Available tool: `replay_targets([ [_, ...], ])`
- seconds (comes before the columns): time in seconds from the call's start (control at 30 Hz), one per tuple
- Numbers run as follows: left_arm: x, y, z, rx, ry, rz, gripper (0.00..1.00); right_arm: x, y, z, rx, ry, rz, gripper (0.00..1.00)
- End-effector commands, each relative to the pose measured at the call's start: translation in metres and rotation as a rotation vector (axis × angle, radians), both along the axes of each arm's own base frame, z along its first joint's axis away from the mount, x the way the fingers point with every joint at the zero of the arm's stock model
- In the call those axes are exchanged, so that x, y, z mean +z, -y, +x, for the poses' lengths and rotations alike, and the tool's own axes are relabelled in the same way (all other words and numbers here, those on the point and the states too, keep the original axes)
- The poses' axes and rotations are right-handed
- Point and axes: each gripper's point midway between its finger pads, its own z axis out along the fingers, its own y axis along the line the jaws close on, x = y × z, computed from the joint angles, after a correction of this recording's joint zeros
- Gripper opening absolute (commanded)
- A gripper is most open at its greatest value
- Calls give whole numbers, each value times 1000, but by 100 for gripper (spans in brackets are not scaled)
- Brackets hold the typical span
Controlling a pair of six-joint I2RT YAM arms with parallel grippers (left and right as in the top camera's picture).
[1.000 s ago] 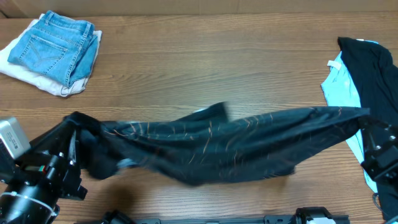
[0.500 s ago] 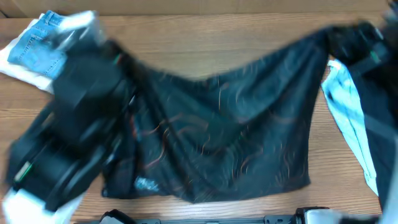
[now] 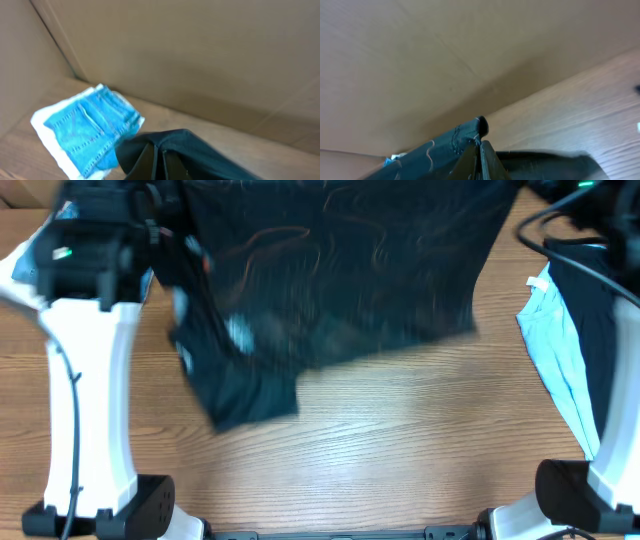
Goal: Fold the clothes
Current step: 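Lift the jersey with both grippers, shake it out, and lay it flat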
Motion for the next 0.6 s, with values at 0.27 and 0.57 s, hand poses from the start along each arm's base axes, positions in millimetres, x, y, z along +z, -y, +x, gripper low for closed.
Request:
replay_targets([
  [0.27, -68, 14, -76, -59, -408, -102, 4, -75, 10, -63, -19, -402, -51, 4],
  [0.57, -181, 47, -98, -175, -876, -220, 5, -157, 9, -70, -10, -698, -32, 4],
])
